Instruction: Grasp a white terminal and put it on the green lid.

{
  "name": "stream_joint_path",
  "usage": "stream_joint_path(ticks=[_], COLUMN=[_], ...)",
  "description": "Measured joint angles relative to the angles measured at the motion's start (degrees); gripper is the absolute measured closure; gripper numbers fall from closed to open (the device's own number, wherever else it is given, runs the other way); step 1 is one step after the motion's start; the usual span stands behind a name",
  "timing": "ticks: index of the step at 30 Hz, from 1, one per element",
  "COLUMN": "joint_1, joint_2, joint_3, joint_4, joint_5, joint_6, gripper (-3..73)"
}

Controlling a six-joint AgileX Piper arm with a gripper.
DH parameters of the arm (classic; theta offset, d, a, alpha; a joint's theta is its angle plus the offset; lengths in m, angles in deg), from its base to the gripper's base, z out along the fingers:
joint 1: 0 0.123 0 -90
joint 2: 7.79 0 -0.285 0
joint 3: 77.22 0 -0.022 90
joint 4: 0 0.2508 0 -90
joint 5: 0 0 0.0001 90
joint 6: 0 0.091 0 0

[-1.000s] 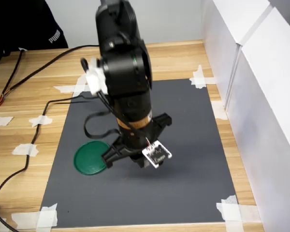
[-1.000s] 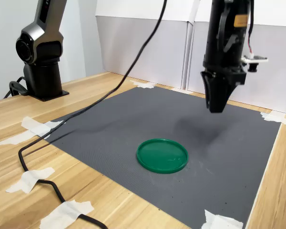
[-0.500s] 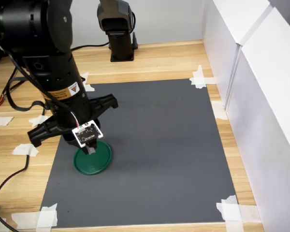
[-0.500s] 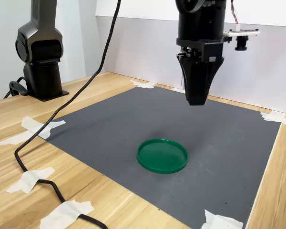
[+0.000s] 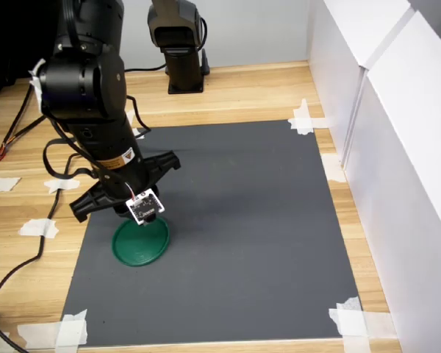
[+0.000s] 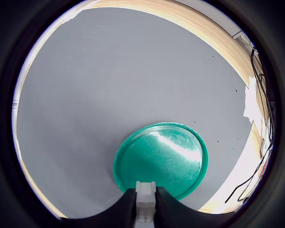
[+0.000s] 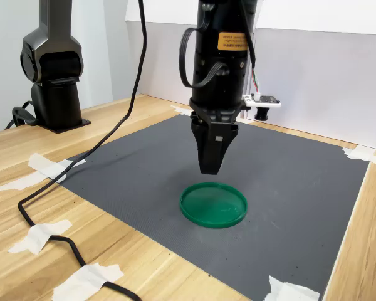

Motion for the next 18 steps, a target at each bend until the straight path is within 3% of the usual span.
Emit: stream_joint_path(ticks=[18], joint_1=[-0.18], joint_2=[1.33], joint_3=[0.58], joint_4=[-2.14], joint_5=[-3.35], joint_6=[1.06], gripper=[59.1])
